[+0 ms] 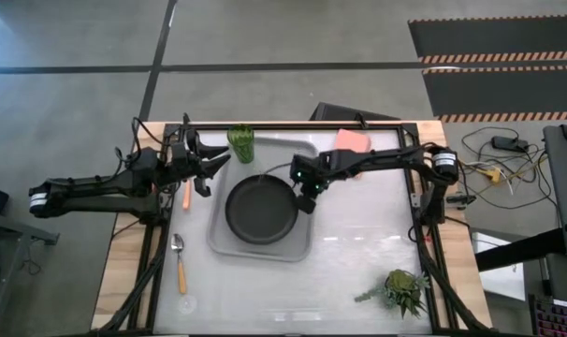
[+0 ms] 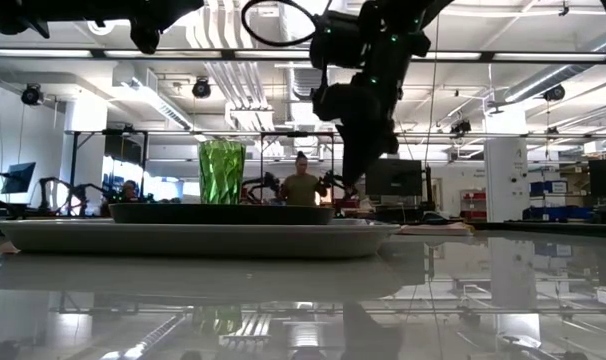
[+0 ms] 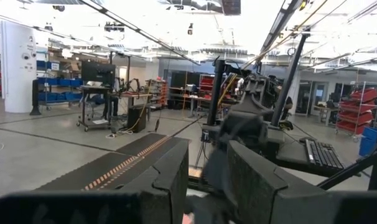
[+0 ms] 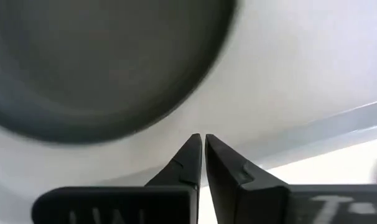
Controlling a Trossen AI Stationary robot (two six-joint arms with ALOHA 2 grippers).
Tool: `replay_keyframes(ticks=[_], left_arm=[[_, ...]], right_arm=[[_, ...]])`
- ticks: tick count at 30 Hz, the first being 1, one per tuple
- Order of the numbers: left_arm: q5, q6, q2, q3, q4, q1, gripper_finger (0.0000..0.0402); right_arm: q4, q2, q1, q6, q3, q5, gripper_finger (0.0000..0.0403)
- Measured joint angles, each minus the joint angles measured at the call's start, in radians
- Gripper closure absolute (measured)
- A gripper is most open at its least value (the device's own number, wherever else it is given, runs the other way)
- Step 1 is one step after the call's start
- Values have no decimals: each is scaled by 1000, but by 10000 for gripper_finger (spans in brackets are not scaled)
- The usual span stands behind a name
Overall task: Pick and place plate/cup/fork/spoon on tray
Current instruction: Put the black plate on the gray serving tray to the left of the green cup
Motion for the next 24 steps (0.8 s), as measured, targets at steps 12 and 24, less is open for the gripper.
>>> replay_keyframes(ticks=[12,24], left_arm=[[0,-1,0,-5,-8,-2,308],[0,-2,-2,-8,-7,-2,308]], right_arm=[[65,53,54,17,-22,-68,394],[25,60,54,44,-23,-70,394]])
